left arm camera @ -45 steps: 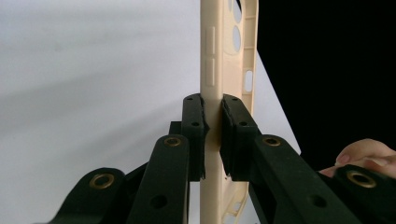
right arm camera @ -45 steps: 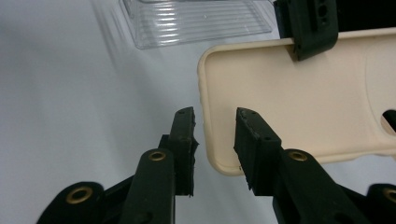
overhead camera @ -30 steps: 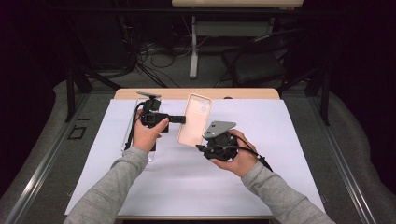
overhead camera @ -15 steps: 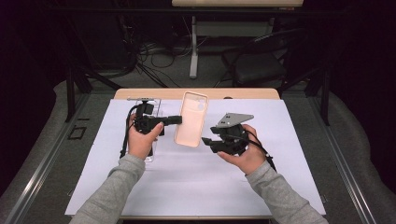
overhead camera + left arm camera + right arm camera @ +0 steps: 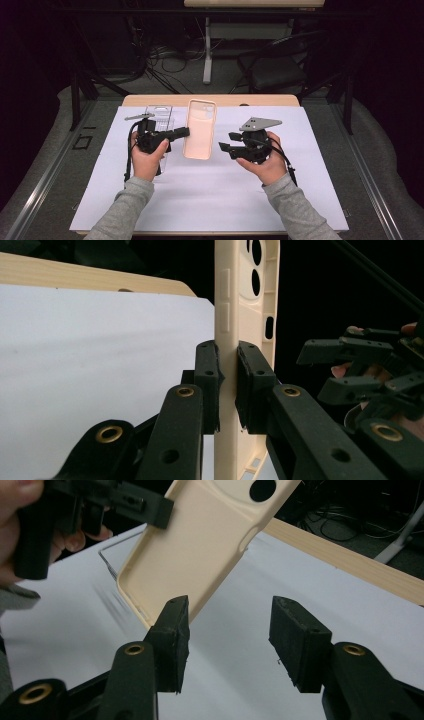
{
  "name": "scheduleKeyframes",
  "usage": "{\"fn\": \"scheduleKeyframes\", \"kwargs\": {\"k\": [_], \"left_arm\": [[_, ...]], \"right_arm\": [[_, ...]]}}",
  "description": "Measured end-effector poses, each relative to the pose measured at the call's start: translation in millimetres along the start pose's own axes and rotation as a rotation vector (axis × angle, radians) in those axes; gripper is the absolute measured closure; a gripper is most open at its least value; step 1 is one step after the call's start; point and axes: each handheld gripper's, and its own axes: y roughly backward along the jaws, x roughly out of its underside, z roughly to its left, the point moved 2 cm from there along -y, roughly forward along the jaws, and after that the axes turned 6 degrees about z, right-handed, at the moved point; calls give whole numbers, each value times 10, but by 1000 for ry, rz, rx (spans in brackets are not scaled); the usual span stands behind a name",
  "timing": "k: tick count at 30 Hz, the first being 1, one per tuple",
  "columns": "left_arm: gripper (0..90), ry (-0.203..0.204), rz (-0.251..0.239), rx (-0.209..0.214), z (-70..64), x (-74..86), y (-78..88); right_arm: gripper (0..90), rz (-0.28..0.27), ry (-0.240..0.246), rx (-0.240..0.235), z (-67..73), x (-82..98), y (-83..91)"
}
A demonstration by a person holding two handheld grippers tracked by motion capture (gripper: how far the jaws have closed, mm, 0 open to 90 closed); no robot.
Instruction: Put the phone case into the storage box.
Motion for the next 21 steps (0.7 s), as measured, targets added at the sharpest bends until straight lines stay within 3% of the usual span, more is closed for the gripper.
{"fn": "scheduleKeyframes", "kwargs": {"k": [9, 21], "left_arm": [[814, 0, -47, 14, -4, 118, 54], [814, -4, -91, 26, -35, 184, 56]], "right_arm": [[505, -69, -97, -38, -40, -14, 11], [506, -74, -175, -75, -84, 111, -9]]}}
